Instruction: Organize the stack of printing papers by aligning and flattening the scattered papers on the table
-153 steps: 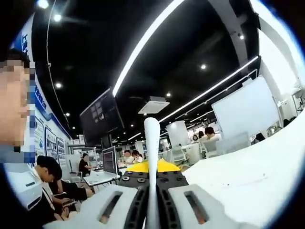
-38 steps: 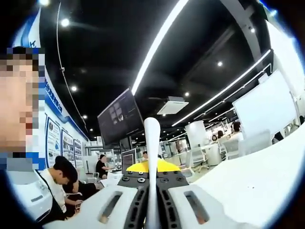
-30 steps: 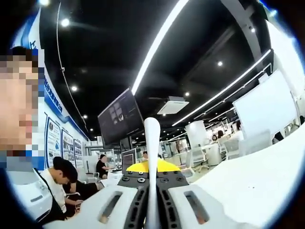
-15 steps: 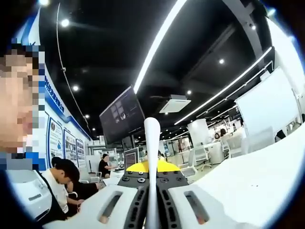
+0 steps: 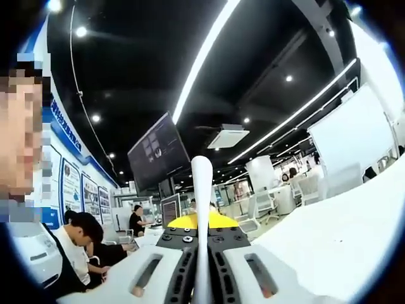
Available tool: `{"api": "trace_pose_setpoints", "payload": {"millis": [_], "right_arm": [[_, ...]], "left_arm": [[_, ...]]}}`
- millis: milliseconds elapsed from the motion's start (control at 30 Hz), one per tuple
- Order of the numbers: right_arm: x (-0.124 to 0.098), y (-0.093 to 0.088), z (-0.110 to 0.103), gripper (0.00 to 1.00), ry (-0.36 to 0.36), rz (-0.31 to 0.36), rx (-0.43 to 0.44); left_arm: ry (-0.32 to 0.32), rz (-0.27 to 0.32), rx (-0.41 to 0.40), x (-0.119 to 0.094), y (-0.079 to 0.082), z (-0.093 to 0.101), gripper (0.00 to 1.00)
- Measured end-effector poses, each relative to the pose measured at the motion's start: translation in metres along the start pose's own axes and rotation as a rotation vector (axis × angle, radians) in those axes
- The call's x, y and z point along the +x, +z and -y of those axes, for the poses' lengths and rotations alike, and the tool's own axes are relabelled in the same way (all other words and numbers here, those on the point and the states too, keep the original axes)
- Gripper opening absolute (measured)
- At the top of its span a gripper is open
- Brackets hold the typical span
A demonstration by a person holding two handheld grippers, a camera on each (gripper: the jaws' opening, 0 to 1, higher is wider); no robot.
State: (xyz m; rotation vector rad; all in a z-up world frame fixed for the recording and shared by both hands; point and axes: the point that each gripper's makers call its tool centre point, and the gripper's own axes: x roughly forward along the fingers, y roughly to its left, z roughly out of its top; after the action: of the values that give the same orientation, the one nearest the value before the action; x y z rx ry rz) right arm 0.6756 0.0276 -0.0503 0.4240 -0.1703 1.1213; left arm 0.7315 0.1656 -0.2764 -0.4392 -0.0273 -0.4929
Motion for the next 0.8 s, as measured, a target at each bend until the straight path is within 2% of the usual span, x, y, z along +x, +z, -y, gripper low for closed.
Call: {"api": "trace_pose_setpoints", "payload": {"millis": [167, 367, 667, 733, 800], "right_arm": [[-0.001, 0.001, 0.003, 0.0, -0.012, 0.006, 0.004], [0.0, 0.0, 0.004, 0.0, -0.031, 0.014, 0.053], [-0.001, -0.001, 0.012, 0.0, -0.088, 0.032, 0.085], [-0.001, -0.027, 0.05, 0.0, -0.093, 0.031, 0.098], [-0.002, -0.033, 0.059, 0.0, -0.103, 0.031, 0.103]], "left_arm": [[0.0, 0.0, 0.0, 0.0, 0.0, 0.0, 0.21], [-0.002, 0.0, 0.0, 0.0, 0.0, 0.001, 0.21], [-0.003, -0.001, -0.001, 0.0, 0.0, 0.001, 0.22], [-0.003, -0.001, -0.002, 0.0, 0.0, 0.001, 0.22], [-0.003, -0.001, -0.002, 0.0, 0.0, 0.001, 0.22]]}}
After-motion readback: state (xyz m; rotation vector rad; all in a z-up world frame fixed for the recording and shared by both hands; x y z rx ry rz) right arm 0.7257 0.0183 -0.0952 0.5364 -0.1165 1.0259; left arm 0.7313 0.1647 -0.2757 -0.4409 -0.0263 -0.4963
